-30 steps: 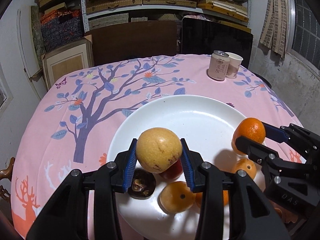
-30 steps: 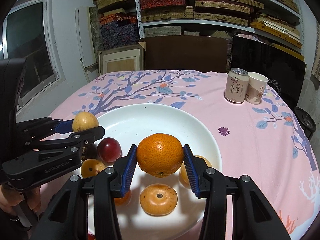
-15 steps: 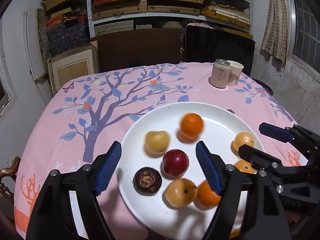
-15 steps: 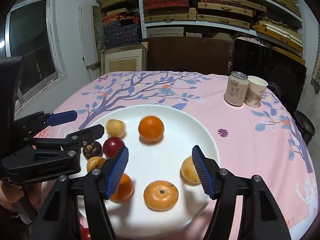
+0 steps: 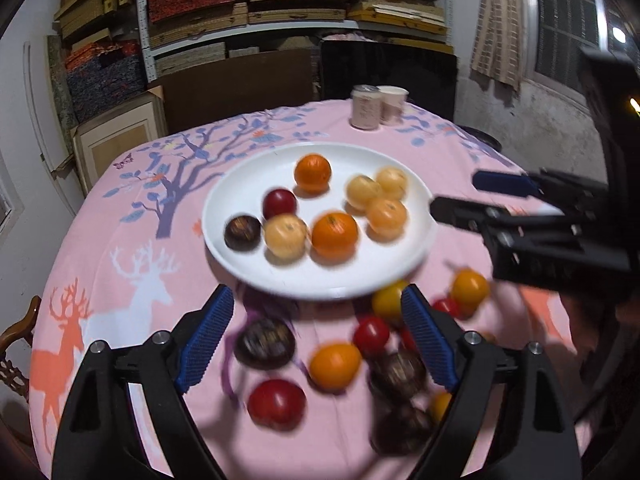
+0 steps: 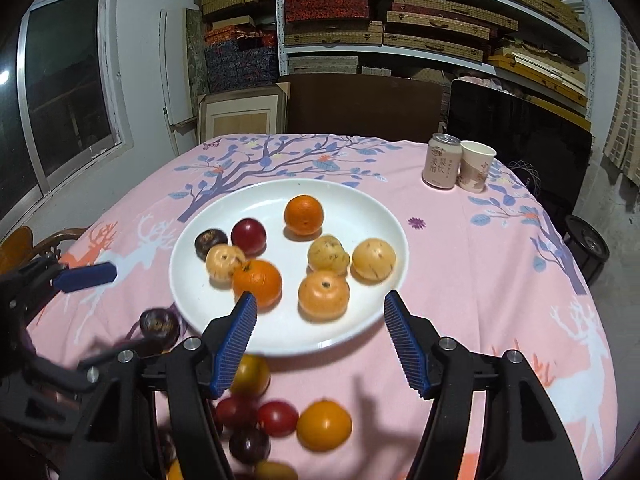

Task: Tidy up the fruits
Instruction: 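Grasp another dark purple tomato from the pile with the left tool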

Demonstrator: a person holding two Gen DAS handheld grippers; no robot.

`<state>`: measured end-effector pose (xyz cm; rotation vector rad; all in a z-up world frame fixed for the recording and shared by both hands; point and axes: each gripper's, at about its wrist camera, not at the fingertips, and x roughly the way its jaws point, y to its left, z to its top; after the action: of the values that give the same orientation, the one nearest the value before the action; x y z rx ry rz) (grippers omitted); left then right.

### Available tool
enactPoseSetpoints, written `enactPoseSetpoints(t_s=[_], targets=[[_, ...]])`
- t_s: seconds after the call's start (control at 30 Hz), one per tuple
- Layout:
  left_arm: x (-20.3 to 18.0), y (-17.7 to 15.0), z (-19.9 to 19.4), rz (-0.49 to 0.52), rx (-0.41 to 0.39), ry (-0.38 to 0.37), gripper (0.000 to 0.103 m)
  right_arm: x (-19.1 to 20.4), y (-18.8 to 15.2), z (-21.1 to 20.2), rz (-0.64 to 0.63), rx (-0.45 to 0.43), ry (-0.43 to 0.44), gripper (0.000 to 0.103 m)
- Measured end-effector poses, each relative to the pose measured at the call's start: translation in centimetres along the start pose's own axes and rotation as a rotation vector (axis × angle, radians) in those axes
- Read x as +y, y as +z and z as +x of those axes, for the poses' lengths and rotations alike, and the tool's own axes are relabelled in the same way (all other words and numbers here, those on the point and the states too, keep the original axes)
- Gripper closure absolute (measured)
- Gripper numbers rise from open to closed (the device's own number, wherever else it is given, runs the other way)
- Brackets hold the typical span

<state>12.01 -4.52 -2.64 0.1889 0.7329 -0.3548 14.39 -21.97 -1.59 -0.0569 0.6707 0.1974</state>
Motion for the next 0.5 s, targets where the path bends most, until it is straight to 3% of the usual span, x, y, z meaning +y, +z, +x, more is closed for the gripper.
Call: enactPoseSetpoints(t_s=[0.23,0.5], targets=[[-2.5,-6.3,-2.6,0.045,0.057,-0.057,0.02,-0.1,-3.3,-2.1,0.029,0.046,-0.039,0.036],[-4.2,-9.5,-2.9,0.079,0.071,-0.015,0.021,-1.1,-6.9,-4.5,0.085,0.034,-0.024,0.036]])
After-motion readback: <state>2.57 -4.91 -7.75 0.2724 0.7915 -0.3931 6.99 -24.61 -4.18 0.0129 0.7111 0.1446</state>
